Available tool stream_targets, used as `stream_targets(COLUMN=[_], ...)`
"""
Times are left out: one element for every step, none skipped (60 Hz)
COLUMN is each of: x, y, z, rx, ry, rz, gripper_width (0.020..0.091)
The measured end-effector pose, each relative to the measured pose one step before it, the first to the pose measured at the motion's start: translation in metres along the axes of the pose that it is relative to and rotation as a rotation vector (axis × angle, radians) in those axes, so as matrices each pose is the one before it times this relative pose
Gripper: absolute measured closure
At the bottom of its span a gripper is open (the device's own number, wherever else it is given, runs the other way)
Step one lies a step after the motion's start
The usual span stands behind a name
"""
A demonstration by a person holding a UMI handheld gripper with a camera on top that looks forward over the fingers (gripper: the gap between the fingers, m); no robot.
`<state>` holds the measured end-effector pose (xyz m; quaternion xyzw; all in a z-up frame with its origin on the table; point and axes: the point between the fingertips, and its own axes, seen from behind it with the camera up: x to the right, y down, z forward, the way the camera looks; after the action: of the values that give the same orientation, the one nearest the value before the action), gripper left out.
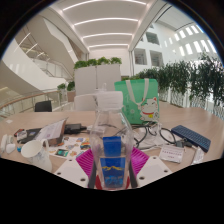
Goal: Pour water
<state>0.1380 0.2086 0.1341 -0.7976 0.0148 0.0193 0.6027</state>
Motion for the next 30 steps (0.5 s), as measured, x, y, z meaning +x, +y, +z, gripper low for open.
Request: stream_targets(x=[-0.00228,-0.00224,-0.0024,-0.0036,-0.00299,0.00997,-0.00269,-0.00334,0.00186,-0.00269,-0.00258,0.00301,-0.00106,-0.00213,-0.0028,-0.00026,0.00328,-0.00204,-0.00157,-0.00216,-0.00171,0.0017,-0.0014,-0.00167,-0.00178,-0.00069,-0.00249,-0.00343,-0.00391,-0.00467], y=[0.00094,0.00141,0.00251,0.00301,0.00011,0.00605,0.00096,-0.0001,0.00116,-0.00186,-0.00192,0.00058,-0.00171,-0.00173,-0.00111,-0.00263,0.00341,0.00016,-0.00362,-0.00137,-0.00076,0.00183,-0.00031,-0.0004,-0.00039,-0.00096,0.0004,0.00055,0.00066,0.00079], z=[0.00315,0.00297,0.00215,0.00175,0.00157,-0.01825,-0.00109,-0.00106,-0.00697,-0.00198,-0.0027,-0.00939,-0.00418,-0.00488,-0.00569,-0.00653,-0.01195,-0.00783,-0.00763,-0.00838,-0.0089,-0.01038,-0.00944,-0.00972,-0.00943,-0.01001,-0.01047,-0.01046,-0.0102,-0.01017], rx=[-0.01094,-0.01463,-0.01935,-0.02261,-0.02369,-0.02239,-0.01824,-0.01298,-0.00857,-0.00532,-0.00383,-0.005,-0.00397,-0.00308,-0.00317,-0.00444,-0.00128,0.00039,-0.00068,-0.00108,-0.00208,-0.0016,-0.001,0.00012,0.00019,-0.00302,-0.00285,-0.00318,-0.00298,-0.00234], ry=[-0.00199,-0.00194,-0.00296,-0.00627,-0.00821,-0.00665,-0.0076,-0.00713,-0.00619,-0.0047,-0.00368,0.00157,0.00452,0.00203,0.00003,0.00269,0.00452,0.00356,0.00308,0.00286,0.00506,0.00765,0.00745,0.00674,0.00578,0.00566,0.0054,0.00342,0.00065,-0.00169], rz=[-0.0002,-0.0006,0.0001,0.0023,0.0048,0.0038,0.0067,0.0075,0.0053,0.006,0.0052,0.0049,0.0041,0.0026,0.0008,0.0002,-0.0019,-0.0033,-0.0056,-0.007,-0.0073,-0.0064,-0.0061,-0.0066,-0.006,-0.0062,-0.0039,-0.0032,-0.0038,-0.0041], gripper_width=[0.0606,0.059,0.058,0.0562,0.0539,0.0508,0.0469,0.0418,0.0368,0.032,0.0276,0.0255,0.0251,0.0261,0.0272,0.0273,0.0274,0.0272,0.0272,0.0274,0.0273,0.0273,0.0274,0.0274,0.0273,0.0273,0.0273,0.0273,0.027,0.0274])
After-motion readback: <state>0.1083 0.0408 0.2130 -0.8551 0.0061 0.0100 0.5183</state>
